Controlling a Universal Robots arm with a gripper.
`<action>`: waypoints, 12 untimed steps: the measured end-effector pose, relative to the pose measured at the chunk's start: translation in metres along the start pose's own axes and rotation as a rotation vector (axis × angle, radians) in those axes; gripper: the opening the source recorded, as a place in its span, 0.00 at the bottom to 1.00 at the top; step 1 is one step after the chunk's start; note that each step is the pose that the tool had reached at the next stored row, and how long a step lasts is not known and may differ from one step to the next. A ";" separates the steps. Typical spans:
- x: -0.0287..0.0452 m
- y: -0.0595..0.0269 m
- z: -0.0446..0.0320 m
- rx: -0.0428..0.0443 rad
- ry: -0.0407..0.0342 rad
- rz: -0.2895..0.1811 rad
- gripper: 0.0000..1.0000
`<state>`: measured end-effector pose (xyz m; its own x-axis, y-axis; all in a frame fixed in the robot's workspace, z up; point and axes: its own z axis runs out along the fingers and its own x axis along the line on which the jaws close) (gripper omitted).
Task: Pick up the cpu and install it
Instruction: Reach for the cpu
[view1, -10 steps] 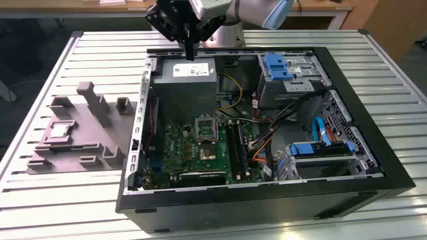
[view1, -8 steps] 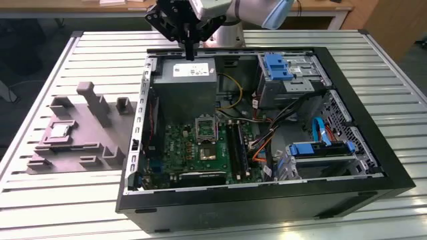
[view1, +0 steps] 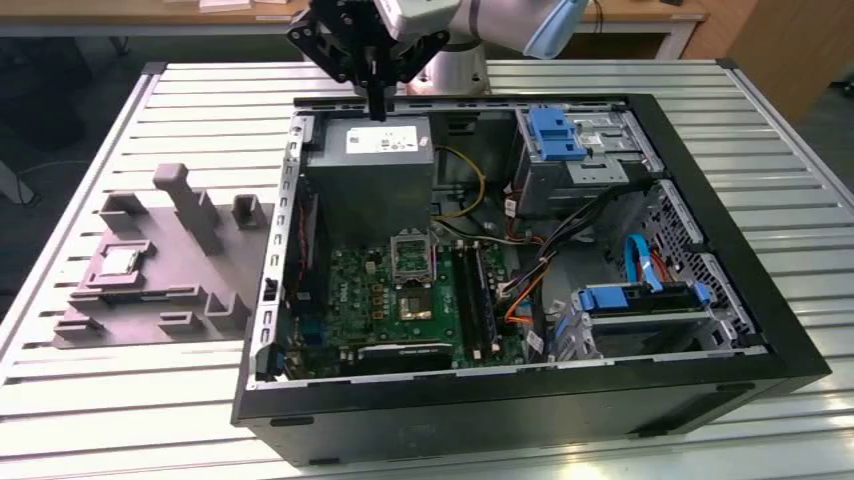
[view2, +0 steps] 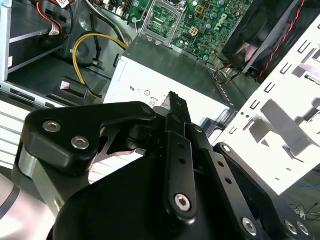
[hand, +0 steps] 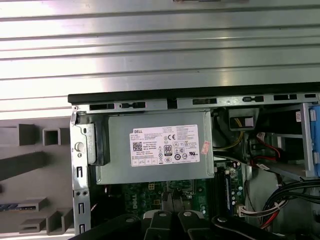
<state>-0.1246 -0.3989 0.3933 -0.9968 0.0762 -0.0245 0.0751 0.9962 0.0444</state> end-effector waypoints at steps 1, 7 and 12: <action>0.0002 0.0000 0.0000 0.0001 0.0000 0.000 0.11; 0.0019 -0.0002 -0.0001 0.0000 0.0000 0.000 0.11; 0.0034 -0.0003 -0.0001 0.0000 0.0000 0.000 0.11</action>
<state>-0.1279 -0.3989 0.3933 -0.9968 0.0762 -0.0244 0.0751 0.9962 0.0443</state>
